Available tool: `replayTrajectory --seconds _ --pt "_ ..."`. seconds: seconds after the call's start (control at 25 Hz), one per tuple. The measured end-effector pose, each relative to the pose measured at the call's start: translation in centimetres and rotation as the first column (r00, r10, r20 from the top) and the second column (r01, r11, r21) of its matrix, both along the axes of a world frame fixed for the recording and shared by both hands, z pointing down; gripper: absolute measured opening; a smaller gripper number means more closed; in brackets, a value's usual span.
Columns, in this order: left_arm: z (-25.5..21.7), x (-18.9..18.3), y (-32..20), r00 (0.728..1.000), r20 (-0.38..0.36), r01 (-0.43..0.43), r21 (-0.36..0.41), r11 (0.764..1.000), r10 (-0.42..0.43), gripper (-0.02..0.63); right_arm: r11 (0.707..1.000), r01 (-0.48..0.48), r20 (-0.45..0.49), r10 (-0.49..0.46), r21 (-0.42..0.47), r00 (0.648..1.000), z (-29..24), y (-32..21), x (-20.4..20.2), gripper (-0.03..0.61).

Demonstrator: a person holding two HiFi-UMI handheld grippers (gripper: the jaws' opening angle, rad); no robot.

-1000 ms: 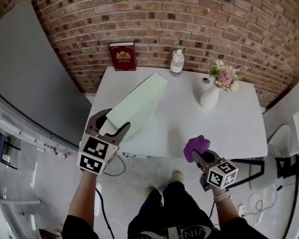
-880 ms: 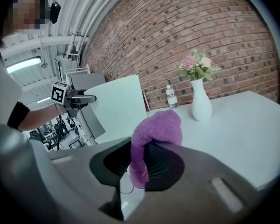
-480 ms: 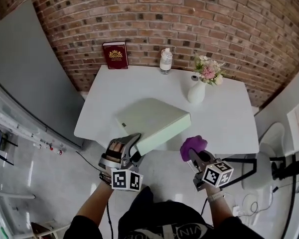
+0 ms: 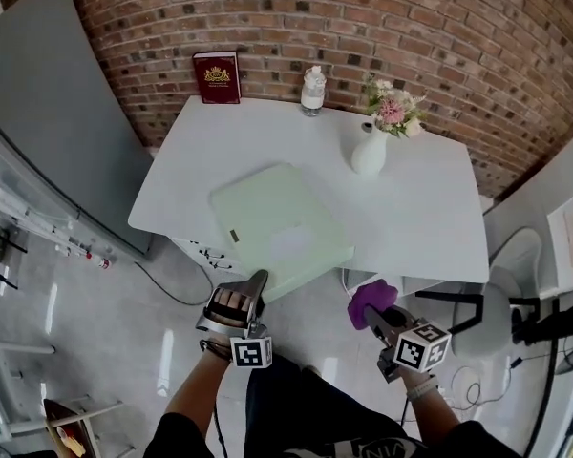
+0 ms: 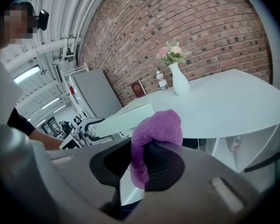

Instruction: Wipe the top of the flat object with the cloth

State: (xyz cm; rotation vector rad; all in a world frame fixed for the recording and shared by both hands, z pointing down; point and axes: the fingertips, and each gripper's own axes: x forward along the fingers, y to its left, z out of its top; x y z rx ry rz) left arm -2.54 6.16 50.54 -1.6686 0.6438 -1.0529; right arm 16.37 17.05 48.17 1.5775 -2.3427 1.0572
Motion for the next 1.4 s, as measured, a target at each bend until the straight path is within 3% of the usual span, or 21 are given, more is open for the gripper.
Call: replayTrajectory --seconds 0.28,0.36,0.44,0.56,0.64,0.8,0.92,1.0,1.08,1.12,1.24,1.28,1.32,1.4 --pt "4.9 0.7 0.8 0.991 0.137 0.012 -0.020 1.000 -0.009 0.299 0.999 0.002 -0.011 -0.003 -0.036 1.000 1.7 3.6 0.7 0.060" --pt "6.5 0.6 0.9 0.980 0.199 0.026 -0.050 0.998 -0.016 0.316 0.999 0.005 -0.017 -0.005 -0.032 1.000 1.9 4.0 0.8 0.060" --pt "7.9 0.7 1.5 0.978 0.210 0.040 -0.125 0.991 -0.013 0.327 1.000 0.009 -0.019 -0.010 -0.025 1.000 1.9 4.4 0.9 0.060" --pt "8.4 1.7 2.3 0.998 0.047 0.043 -0.306 0.951 -0.029 0.345 1.000 0.018 -0.012 -0.018 -0.015 1.000 1.8 4.4 1.1 0.060" --pt "7.3 2.1 2.1 0.998 -0.021 0.049 -0.337 0.940 -0.060 0.364 1.000 0.020 0.000 -0.019 -0.006 1.000 1.6 4.3 1.3 0.060" --pt "5.3 2.0 3.3 0.999 -0.046 0.005 -0.344 0.939 -0.022 0.368 0.999 0.039 0.016 -0.039 0.013 0.999 1.4 3.5 1.1 0.060" --pt "4.9 1.7 4.6 0.992 -0.126 -0.038 -0.442 0.896 -0.020 0.368 0.998 0.065 0.022 -0.065 0.025 0.998 1.3 2.3 0.7 0.060" --pt "4.0 1.2 4.7 0.974 -0.209 -0.032 -0.500 0.865 -0.085 0.368 0.996 0.081 0.027 -0.083 0.041 0.996 1.1 1.2 0.4 0.060" --pt "2.0 -0.1 4.2 0.928 -0.319 -0.009 -0.531 0.847 -0.190 0.368 0.990 0.116 0.022 -0.118 0.074 0.993 0.2 -0.1 -0.4 0.060" --pt "0.8 -1.0 3.8 0.891 -0.377 0.007 -0.543 0.839 -0.252 0.367 0.986 0.141 0.015 -0.143 0.094 0.990 -0.4 -1.0 -0.9 0.060" --pt "-2.6 -4.4 1.3 0.741 -0.516 0.073 -0.574 0.815 -0.430 0.352 0.963 0.218 -0.019 -0.218 0.156 0.976 -2.8 -4.5 -2.5 0.060" --pt "-3.7 -5.7 0.1 0.685 -0.555 0.093 -0.576 0.812 -0.472 0.271 0.955 0.243 -0.036 -0.240 0.173 0.970 -3.6 -5.8 -3.1 0.060" --pt "-4.5 -6.8 -1.1 0.632 -0.587 0.110 -0.577 0.809 -0.505 0.082 0.946 0.268 -0.056 -0.262 0.185 0.963 -4.3 -7.2 -3.8 0.060" --pt "-5.2 -8.7 -3.8 0.553 -0.617 0.134 -0.598 0.791 -0.560 0.046 0.927 0.317 -0.090 -0.305 0.199 0.948 -5.6 -10.1 -5.4 0.060"
